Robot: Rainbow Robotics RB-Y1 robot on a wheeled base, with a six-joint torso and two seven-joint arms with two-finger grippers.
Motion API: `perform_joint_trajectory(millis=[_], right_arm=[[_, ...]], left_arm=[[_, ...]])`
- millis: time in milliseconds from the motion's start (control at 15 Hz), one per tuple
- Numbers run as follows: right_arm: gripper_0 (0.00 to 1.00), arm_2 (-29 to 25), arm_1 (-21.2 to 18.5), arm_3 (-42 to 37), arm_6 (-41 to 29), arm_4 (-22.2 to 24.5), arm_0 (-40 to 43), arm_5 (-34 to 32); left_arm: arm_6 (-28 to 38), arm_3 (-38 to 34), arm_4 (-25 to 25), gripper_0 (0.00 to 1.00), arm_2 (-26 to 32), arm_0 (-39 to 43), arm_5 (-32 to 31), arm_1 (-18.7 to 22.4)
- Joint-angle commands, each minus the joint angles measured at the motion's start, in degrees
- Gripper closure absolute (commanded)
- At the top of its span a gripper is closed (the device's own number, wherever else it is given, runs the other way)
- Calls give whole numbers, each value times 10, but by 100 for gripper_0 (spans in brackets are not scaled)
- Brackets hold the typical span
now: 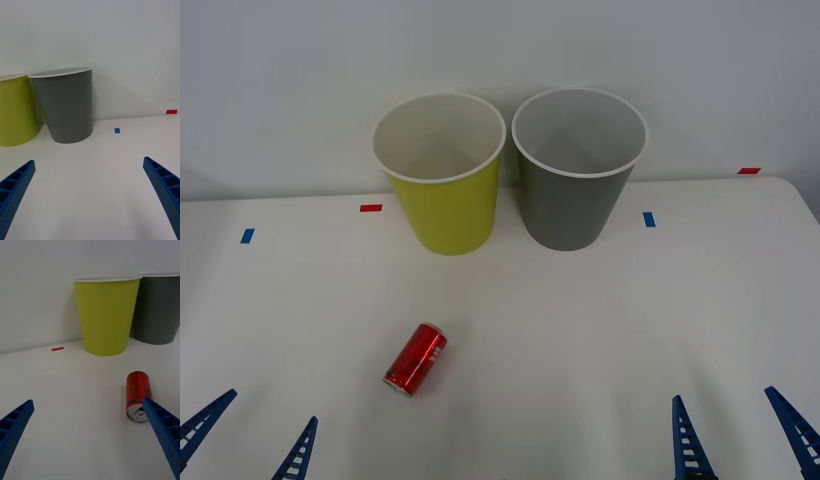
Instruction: Put cans in the gray bin and PET bottles in the light green bin.
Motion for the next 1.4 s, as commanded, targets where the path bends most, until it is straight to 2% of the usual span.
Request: perform_joint_trajectory(millis=[67, 400, 600, 667, 1000, 1267, 1400], right_arm=[[0, 0, 0, 0, 0, 0, 0, 0], [0, 0, 0, 0, 0, 0, 0, 0], [0, 0, 0, 0, 0, 0, 0, 0], [0, 0, 0, 0, 0, 0, 0, 0], [0, 0, 0, 0, 0, 0, 0, 0], [0, 0, 0, 0, 0, 0, 0, 0], [0, 0, 0, 0, 0, 0, 0, 0]], left_arm=[[2, -55, 1, 0, -5, -31, 99, 38], [3, -155, 4, 0, 3, -69, 301, 63], [4, -185, 6, 0, 3, -125, 414, 85], [6, -203, 9, 0, 4, -153, 472, 90], [11, -295, 27, 0, -2, -225, 690, 89], [16, -301, 43, 0, -36, -307, 790, 88], [21, -300, 71, 0, -39, -335, 830, 87]])
